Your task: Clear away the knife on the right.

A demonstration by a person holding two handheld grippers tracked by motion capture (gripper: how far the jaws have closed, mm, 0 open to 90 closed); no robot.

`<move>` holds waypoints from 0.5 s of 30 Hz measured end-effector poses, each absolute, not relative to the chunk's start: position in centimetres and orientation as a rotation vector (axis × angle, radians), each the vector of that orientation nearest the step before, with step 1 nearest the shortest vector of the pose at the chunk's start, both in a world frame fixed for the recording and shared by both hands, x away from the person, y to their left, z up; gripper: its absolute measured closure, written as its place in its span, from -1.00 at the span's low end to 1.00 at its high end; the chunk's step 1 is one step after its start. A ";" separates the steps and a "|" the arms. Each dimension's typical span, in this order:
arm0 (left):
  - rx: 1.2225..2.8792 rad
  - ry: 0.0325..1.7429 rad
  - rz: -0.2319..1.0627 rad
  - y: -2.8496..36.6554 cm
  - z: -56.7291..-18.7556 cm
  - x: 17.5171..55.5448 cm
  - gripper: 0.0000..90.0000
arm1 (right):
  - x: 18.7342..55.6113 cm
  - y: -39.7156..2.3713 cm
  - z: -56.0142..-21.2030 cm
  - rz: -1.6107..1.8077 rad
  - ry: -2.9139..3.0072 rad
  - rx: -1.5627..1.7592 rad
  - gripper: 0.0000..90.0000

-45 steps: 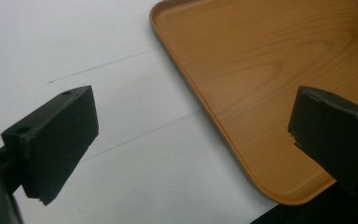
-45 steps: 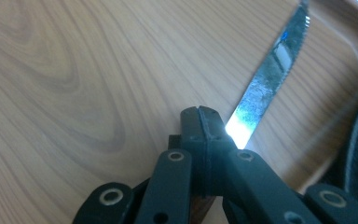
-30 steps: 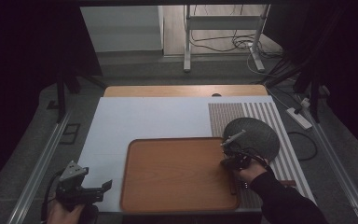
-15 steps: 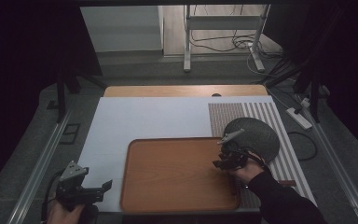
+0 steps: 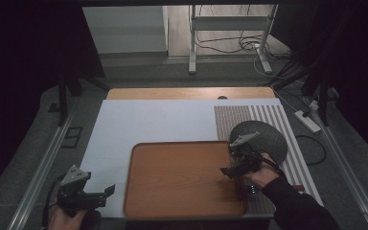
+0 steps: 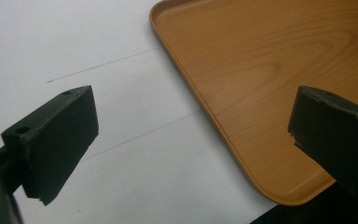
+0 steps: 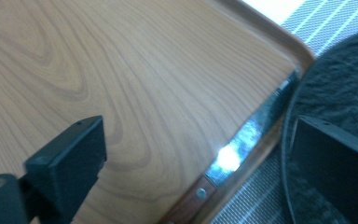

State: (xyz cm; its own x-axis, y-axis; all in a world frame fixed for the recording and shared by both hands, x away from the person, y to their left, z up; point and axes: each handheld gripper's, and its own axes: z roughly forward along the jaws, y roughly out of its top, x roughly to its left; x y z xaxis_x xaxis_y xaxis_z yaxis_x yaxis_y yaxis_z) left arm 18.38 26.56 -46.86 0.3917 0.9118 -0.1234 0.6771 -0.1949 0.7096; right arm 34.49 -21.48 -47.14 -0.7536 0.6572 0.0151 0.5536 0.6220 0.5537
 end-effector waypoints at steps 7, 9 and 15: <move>1.952 1.360 0.427 26.6 -46.9 18.4 -0.96 | 33.8 -23.0 -46.3 0.874 2.597 1.057 -0.92; 1.951 1.360 0.427 26.6 -46.9 18.4 -0.96 | 33.6 -23.4 -46.1 0.882 2.578 1.062 -0.92; 1.952 1.360 0.427 26.5 -46.9 18.4 -0.96 | 32.9 -24.6 -45.9 0.881 2.569 1.084 -0.92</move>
State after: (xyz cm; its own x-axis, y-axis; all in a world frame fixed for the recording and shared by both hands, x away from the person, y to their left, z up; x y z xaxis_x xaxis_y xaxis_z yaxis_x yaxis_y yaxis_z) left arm 18.38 26.55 -46.86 0.3920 0.9116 -0.1235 0.6774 -0.1952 0.7093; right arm 32.86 -24.56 -45.88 -0.7048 0.7087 0.0318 0.5789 0.5487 0.6031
